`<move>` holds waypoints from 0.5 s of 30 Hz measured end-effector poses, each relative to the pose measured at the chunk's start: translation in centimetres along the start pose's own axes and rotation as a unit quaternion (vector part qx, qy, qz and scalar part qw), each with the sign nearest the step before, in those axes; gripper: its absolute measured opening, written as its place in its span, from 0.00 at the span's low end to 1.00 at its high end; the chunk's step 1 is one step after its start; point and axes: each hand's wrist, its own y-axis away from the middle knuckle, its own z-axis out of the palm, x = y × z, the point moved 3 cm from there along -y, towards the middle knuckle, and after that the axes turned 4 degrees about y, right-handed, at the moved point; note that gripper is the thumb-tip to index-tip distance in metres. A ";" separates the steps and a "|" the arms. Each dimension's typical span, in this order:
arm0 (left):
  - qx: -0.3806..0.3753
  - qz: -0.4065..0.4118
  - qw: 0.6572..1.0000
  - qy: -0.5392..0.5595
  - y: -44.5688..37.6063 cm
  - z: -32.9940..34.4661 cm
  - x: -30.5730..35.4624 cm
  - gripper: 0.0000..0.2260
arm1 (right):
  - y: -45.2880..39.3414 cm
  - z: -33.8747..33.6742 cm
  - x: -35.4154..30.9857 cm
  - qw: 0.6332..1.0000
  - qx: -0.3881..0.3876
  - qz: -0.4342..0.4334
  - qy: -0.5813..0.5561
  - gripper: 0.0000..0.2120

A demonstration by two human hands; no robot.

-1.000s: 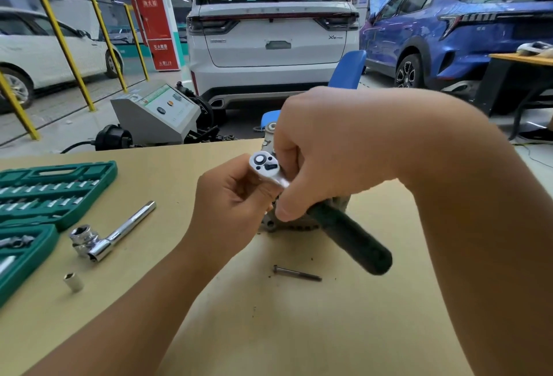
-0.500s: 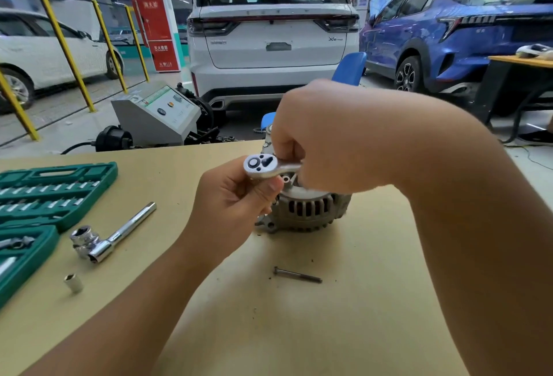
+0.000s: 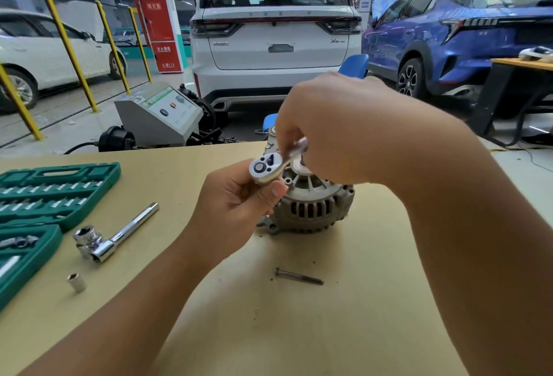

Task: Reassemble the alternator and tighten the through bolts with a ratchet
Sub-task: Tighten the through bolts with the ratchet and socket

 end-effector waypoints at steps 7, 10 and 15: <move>0.010 0.016 1.000 -0.001 0.1 0.5 0.3 0.05 | -0.7 1.3 0.0 0.994 -0.079 -0.075 0.000 0.04; 0.006 0.006 1.000 0.002 0.1 0.5 0.1 0.05 | -0.3 0.9 0.3 0.997 -0.061 -0.042 -0.023 0.15; 0.014 -0.012 1.000 -0.006 0.1 0.1 -0.3 0.08 | -0.2 0.2 -0.2 0.999 0.009 -0.037 -0.013 0.06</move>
